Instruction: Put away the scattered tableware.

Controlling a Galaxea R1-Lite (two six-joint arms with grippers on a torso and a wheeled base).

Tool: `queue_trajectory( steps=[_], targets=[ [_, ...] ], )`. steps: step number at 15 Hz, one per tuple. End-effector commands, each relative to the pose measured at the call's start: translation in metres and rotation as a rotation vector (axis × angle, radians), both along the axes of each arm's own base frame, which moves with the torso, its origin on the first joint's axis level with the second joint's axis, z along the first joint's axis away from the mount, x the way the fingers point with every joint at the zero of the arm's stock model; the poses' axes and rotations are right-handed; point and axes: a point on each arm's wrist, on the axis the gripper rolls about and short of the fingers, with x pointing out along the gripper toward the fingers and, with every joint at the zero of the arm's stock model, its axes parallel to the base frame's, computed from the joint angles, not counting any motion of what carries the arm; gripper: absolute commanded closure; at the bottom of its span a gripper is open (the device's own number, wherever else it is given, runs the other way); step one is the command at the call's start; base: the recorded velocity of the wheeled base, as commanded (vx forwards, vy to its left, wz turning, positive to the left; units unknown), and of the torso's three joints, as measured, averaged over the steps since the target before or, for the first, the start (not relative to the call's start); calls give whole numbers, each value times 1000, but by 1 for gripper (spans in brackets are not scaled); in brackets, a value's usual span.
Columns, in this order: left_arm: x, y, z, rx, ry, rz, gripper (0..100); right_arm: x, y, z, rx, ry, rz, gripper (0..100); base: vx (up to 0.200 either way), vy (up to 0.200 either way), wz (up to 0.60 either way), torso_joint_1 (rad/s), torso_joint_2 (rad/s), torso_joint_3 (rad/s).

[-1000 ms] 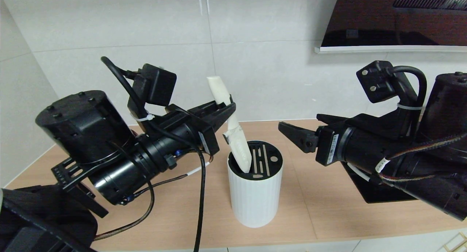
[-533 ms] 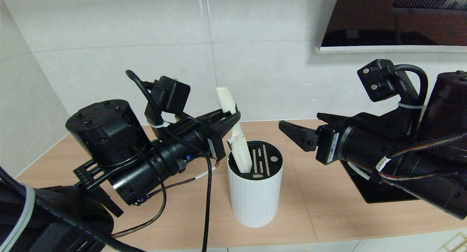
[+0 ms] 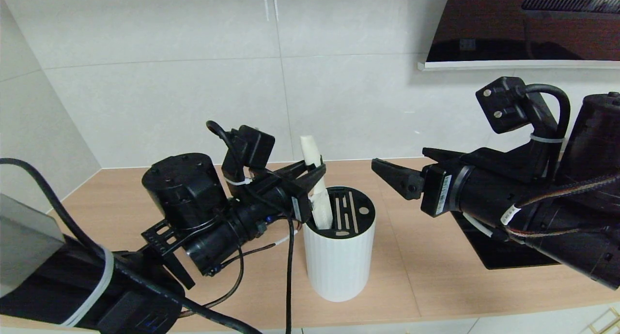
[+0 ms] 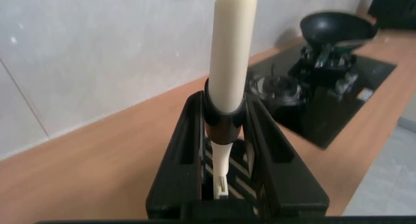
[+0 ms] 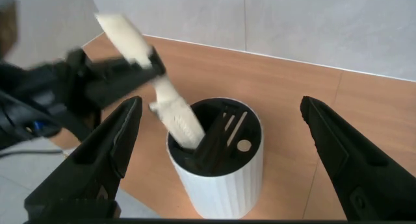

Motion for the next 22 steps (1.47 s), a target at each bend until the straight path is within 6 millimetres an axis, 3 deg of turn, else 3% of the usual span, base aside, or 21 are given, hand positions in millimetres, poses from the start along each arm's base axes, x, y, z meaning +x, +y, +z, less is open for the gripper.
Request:
queue_trajectory(
  steps=[1, 6, 14, 15, 22],
  targets=[
    [2, -4, -13, 23, 36, -7, 100, 1, -1, 0, 1, 0, -7, 0, 0, 0, 0, 0, 0, 0],
    [0, -10, -29, 56, 80, -24, 100, 2, 0, -1, -3, 1, -5, 0, 0, 0, 0, 0, 0, 0],
    [1, -10, -30, 58, 82, -3, 100, 2, 0, -1, -3, 1, -5, 0, 0, 0, 0, 0, 0, 0],
    [0, -11, -30, 57, 83, 2, 0, 2, 0, -1, -3, 1, -5, 0, 0, 0, 0, 0, 0, 0],
    [-1, -10, -27, 50, 75, 0, 0, 2, 0, -1, -3, 1, -5, 0, 0, 0, 0, 0, 0, 0]
  ],
)
